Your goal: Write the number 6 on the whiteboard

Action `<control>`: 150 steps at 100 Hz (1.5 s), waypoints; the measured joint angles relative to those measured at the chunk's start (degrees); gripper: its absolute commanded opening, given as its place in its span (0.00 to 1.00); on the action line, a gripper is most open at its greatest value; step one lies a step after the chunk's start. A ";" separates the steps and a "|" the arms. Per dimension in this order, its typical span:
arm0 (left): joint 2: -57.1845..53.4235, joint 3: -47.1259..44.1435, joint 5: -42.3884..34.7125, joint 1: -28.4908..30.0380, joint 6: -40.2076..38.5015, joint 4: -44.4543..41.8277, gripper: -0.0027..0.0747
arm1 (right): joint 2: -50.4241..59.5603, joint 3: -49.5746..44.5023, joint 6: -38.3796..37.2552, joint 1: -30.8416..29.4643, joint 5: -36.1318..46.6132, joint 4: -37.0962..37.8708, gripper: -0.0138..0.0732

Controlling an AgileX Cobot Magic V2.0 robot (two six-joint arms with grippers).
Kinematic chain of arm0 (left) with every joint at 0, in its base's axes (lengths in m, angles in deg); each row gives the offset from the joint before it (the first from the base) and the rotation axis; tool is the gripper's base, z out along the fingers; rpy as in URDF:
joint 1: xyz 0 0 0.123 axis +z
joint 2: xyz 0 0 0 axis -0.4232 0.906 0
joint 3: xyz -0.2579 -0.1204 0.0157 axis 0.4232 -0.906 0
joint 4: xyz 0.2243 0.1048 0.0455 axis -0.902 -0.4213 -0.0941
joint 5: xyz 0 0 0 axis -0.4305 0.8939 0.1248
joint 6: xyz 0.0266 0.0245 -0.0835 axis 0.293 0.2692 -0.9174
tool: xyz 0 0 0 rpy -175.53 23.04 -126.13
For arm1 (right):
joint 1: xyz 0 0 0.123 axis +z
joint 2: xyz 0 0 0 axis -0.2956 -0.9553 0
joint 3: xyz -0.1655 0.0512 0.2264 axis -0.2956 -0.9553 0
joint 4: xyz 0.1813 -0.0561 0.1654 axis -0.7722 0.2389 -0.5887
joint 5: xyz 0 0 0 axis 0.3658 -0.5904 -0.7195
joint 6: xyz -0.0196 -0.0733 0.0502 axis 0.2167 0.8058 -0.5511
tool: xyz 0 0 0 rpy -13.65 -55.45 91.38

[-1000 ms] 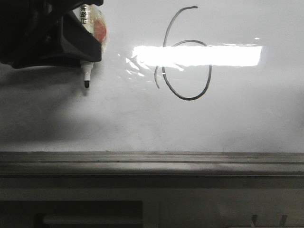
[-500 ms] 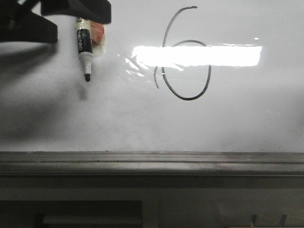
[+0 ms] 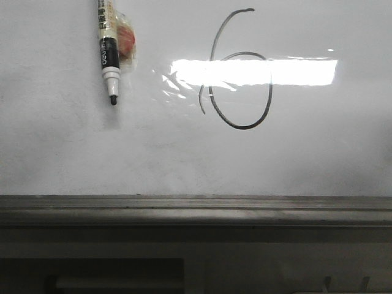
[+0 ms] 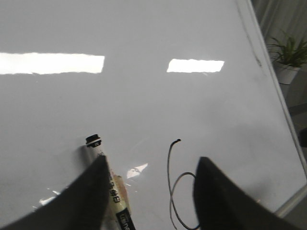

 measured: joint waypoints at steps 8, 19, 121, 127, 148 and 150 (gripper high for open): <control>-2.33 -1.17 2.36 0.00 1.68 -0.28 0.01 | 0.77 -0.21 0.00 0.00 1.04 -0.13 0.13; -5.87 -3.64 3.44 0.00 3.49 -0.64 0.01 | 3.95 -2.57 0.24 0.00 3.48 -0.49 0.09; -36.25 -21.14 -2.09 0.00 5.31 -1.32 0.01 | 33.09 -28.29 1.51 0.00 15.98 -2.28 0.08; -36.25 -21.14 -2.09 0.00 5.31 -1.32 0.01 | 33.09 -28.59 1.51 0.00 15.98 -2.28 0.08; -36.25 -21.14 -2.14 0.00 5.31 -1.17 0.01 | 33.09 -28.78 1.51 0.00 15.98 -2.28 0.08; -36.25 -21.14 -2.14 0.00 5.31 -1.17 0.01 | 33.09 -28.78 1.51 0.00 15.98 -2.28 0.08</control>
